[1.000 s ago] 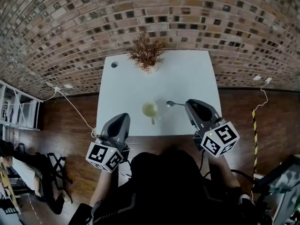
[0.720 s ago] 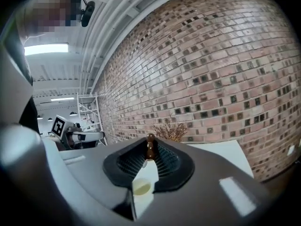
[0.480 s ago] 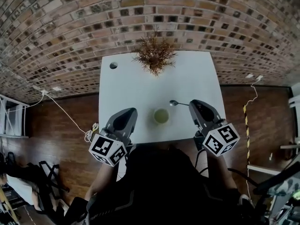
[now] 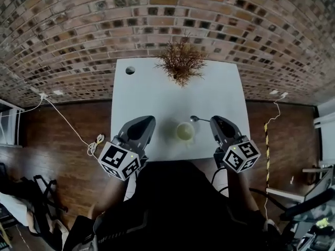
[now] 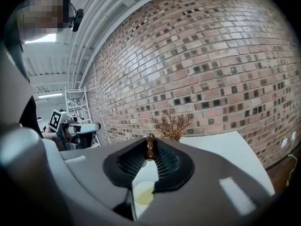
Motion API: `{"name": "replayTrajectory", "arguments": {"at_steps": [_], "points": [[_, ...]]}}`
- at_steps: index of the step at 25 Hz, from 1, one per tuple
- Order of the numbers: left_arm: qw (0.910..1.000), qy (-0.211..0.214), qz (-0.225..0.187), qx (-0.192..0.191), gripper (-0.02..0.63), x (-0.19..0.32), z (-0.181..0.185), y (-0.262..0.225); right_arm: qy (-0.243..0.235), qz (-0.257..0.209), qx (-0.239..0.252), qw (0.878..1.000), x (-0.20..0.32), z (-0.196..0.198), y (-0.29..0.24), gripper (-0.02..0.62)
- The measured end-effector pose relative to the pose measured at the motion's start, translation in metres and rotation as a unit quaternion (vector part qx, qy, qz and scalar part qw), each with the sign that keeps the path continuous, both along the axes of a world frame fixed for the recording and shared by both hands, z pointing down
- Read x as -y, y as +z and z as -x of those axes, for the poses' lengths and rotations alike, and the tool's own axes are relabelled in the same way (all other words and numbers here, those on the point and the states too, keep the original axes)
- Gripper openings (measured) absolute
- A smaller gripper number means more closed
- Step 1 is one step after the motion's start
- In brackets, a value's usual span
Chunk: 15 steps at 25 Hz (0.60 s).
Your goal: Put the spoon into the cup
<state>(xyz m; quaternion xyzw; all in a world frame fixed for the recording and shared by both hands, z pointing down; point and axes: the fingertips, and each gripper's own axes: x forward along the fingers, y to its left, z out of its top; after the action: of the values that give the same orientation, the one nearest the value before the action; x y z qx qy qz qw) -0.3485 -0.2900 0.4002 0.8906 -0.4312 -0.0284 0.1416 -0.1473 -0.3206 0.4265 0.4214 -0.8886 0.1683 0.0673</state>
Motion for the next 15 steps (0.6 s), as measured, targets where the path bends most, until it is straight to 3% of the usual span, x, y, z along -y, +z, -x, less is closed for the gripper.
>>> {"name": "replayTrajectory", "arguments": {"at_steps": [4, 9, 15], "points": [[1.0, 0.003, 0.001, 0.003, -0.006, -0.002, -0.012, 0.002, -0.029, 0.008, -0.005, 1.0, 0.004, 0.004, 0.016, 0.041], [0.9995, -0.024, 0.003, 0.018, -0.006, 0.012, -0.011, 0.011, -0.055, 0.026, -0.001, 0.998, 0.008, 0.009, 0.042, 0.041], [0.9982, -0.034, 0.04, 0.029, -0.006, 0.011, -0.018, 0.045, -0.065, 0.058, -0.005, 0.996, 0.012, 0.005, 0.075, 0.041]]}}
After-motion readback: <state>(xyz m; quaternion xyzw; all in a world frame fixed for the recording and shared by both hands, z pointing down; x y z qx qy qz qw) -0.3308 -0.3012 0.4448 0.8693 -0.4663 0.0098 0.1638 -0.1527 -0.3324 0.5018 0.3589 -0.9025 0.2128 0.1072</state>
